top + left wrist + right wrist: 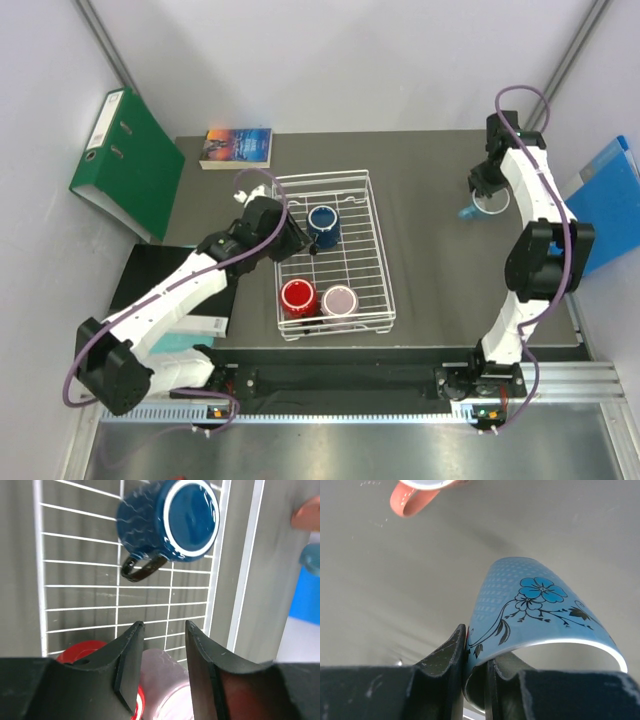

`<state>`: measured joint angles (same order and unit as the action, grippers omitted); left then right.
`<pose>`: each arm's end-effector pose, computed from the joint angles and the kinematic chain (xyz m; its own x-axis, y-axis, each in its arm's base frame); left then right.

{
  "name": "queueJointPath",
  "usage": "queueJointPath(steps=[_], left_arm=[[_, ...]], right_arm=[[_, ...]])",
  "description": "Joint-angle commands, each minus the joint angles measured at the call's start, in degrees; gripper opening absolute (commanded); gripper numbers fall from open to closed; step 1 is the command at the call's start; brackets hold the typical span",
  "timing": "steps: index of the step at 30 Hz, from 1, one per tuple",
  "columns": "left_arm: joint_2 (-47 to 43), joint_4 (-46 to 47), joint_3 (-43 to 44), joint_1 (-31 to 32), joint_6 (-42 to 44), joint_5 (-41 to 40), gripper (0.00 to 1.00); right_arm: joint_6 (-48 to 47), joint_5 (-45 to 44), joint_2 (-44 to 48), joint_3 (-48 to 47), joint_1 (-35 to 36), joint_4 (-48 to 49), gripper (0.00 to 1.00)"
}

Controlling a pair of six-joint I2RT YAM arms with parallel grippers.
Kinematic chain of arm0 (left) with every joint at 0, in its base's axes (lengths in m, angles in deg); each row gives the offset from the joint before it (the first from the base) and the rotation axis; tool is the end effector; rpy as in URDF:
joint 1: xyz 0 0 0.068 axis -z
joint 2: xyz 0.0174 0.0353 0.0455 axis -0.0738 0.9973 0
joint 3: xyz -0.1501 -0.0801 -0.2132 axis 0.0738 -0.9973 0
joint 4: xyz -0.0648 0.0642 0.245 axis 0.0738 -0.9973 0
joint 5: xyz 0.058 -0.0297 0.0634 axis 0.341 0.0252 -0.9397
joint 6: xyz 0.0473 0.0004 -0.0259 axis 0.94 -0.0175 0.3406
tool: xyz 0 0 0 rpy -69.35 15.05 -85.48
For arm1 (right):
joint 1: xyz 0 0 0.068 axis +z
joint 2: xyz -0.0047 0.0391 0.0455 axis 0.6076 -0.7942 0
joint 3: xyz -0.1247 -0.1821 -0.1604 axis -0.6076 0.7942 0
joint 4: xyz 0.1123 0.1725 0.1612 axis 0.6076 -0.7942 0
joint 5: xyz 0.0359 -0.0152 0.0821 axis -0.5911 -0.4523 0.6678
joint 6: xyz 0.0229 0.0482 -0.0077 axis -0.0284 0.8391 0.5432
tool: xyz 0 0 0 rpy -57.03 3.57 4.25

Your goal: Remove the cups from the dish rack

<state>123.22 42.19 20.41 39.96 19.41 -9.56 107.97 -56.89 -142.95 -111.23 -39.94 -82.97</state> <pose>0.2145 -0.1508 0.2933 -0.7365 -0.4926 -0.4636 -0.1450 0.7844 -0.6031 0.3829 -0.0254 0.3033 -0.3467 0.8533 -0.3895 0.8597 0.4551 0.2319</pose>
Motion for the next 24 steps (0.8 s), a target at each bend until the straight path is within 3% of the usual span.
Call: queueJointPath(steps=[1, 8, 24], left_arm=[[-4.56, -3.05, 0.09, 0.14, -2.97, -8.06, 0.44], [-5.80, -5.17, -0.61, 0.14, -3.93, -11.16, 0.44], [-0.09, -5.08, 0.53, 0.22, -4.99, -9.13, 0.43]], right_arm=[[5.95, -0.65, -2.74, -4.28, -0.64, -0.42, 0.00], [7.27, -3.56, 1.03, 8.01, -1.60, 7.04, 0.00], [2.09, -0.83, -3.53, 7.51, -7.32, 9.51, 0.00]])
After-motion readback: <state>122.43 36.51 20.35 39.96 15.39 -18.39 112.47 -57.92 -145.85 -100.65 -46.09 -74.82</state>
